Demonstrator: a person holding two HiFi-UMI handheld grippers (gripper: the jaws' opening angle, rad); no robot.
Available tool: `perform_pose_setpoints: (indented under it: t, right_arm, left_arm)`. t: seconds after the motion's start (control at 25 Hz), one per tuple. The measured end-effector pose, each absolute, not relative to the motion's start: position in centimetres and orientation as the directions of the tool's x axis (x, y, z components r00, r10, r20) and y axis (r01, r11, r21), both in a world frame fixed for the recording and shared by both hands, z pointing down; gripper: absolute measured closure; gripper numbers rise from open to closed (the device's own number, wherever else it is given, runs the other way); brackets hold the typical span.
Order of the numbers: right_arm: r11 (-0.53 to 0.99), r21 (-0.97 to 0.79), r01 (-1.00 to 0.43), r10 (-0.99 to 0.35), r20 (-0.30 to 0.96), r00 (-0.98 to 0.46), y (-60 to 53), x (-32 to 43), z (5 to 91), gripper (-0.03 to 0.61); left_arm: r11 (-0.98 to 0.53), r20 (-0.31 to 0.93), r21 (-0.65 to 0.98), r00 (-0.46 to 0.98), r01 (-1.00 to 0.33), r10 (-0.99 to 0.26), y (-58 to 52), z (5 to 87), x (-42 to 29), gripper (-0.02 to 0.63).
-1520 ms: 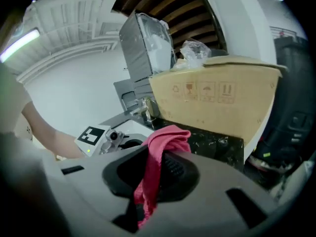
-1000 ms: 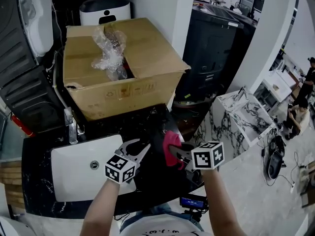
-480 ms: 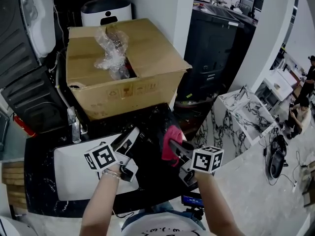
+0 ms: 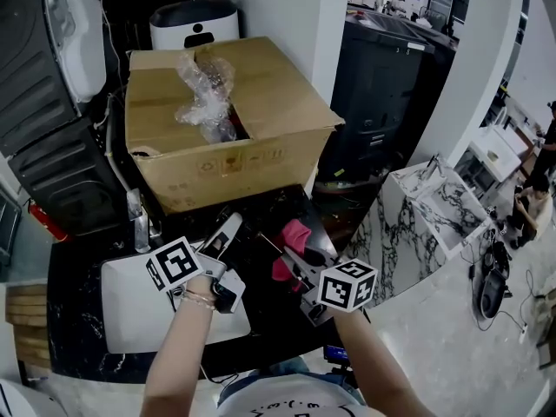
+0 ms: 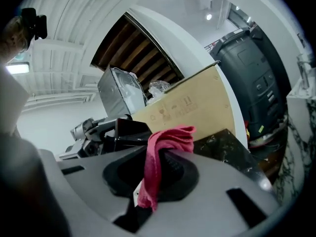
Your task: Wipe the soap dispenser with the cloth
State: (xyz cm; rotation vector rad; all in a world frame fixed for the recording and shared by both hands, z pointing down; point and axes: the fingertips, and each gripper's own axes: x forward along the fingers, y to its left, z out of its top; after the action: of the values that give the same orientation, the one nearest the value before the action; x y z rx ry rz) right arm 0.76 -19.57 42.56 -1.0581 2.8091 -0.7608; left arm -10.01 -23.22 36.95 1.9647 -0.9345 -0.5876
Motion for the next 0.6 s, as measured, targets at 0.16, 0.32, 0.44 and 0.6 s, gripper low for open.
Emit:
perform_pose_setpoints:
  t: [0.16,0.32,0.44,0.6]
  right_arm:
    - [0.674,-0.421,-0.607,-0.626,0.11,-0.772,-19.3,0.2,41.7,0.528]
    - [0.714,-0.382,-0.587,-0.611,0.072,-0.789,-18.3,-0.4,40.1,0.528]
    - [0.759,-0.344,-0.553,-0.576,0.043,-0.817,-17.1,-1.1,38.7,0.528]
    - [0.808,-0.295,-0.509,-0.521,0.045,-0.852,-15.9,-2.1,37.8,0.528]
  left_arm:
    - [-0.3,-0.048,0.885,0.571,-0.356,-0.82,-24.0,37.2,-10.9,0.509]
    - [-0.249,-0.031,0.904,0.528,-0.348,-0.849,-24.9,37.6,-11.5,0.511]
    - [-0.184,-0.014,0.938,0.496,-0.294,-0.868,-25.5,38.6,-12.0,0.511]
    - [-0.139,-0.019,0.966,0.475,-0.217,-0.88,-25.9,39.2,-12.4,0.511]
